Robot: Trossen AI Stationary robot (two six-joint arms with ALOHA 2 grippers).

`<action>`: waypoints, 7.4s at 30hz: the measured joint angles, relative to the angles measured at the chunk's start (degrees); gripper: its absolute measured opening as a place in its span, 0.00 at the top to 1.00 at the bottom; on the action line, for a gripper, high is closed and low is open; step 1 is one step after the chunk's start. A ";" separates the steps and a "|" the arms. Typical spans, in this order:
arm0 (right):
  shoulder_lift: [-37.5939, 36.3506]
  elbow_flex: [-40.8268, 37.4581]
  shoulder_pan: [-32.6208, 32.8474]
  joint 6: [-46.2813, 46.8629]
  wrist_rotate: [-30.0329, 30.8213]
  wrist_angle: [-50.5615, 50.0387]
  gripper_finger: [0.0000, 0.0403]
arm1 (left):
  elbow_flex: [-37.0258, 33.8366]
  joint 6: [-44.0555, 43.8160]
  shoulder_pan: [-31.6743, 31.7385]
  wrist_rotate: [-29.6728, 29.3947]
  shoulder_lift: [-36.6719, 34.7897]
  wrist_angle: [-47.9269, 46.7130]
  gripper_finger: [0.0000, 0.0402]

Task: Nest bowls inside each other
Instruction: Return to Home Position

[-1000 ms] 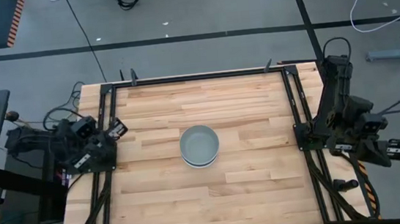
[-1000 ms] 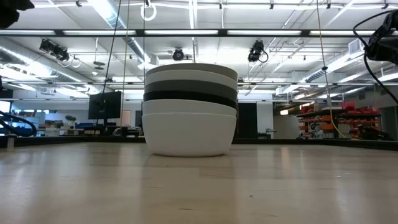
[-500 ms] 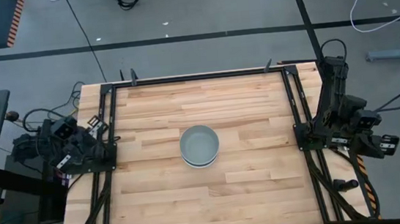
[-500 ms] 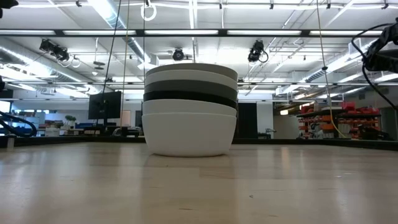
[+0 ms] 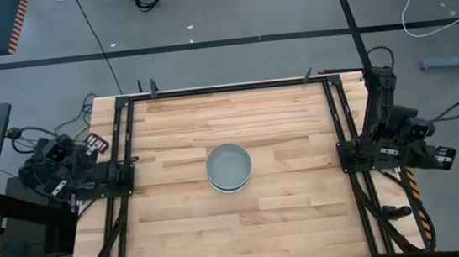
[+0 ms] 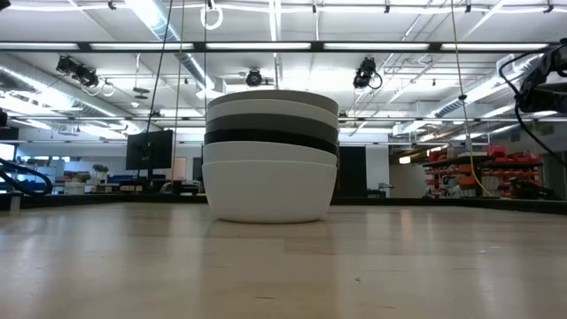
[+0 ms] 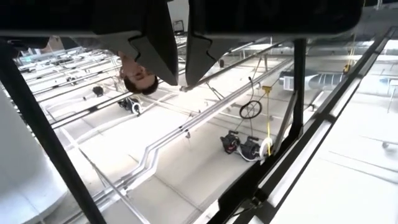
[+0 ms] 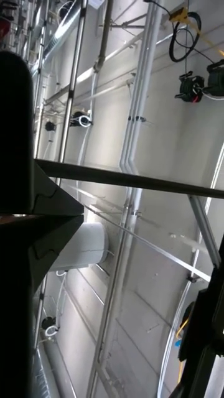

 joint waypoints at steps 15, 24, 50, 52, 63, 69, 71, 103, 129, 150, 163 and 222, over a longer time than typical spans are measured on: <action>-5.55 0.00 0.00 0.44 -0.02 -0.89 0.97 | -0.02 2.17 0.00 2.54 -5.01 -0.23 0.91; -12.40 0.00 0.01 0.25 -0.44 -5.81 0.97 | -1.97 0.47 0.00 3.30 -5.00 1.51 0.91; -23.78 -0.56 0.02 1.49 -1.79 -13.54 0.97 | -17.23 -5.25 -0.02 2.16 -5.00 25.21 0.92; -23.78 -1.94 0.02 1.29 -1.79 -11.93 0.97 | -17.69 -5.09 -0.02 1.99 -5.00 25.63 0.93; -23.66 -13.98 0.02 2.27 -2.01 3.25 0.97 | -17.70 -5.60 -0.03 1.86 -4.98 24.22 0.90; -23.62 -14.69 0.02 4.90 -2.01 2.67 0.97 | -17.70 -7.69 -0.02 2.52 -4.98 19.12 0.91; -23.60 -14.69 0.02 5.00 -2.01 1.26 0.97 | -17.70 -7.95 -0.02 2.79 -4.98 17.44 0.92; -23.51 -14.64 -30.27 2.50 8.76 -44.41 0.97 | -17.73 0.03 0.00 12.18 -4.91 -18.08 0.90; -22.47 -14.62 -65.07 4.86 7.67 -59.03 0.97 | -17.75 14.12 -0.02 9.44 -4.95 -34.06 0.90; -16.43 -14.62 -66.05 1.53 7.67 -59.01 0.97 | -17.75 18.68 0.00 9.27 -4.91 -40.92 0.91; -16.43 -14.62 -66.05 1.97 7.67 -59.01 0.97 | -17.75 18.92 -0.01 9.27 -4.89 -42.00 0.90; -16.43 -14.60 -66.05 2.00 7.67 -59.01 0.97 | -17.75 18.90 -0.02 9.25 -4.87 -41.94 0.90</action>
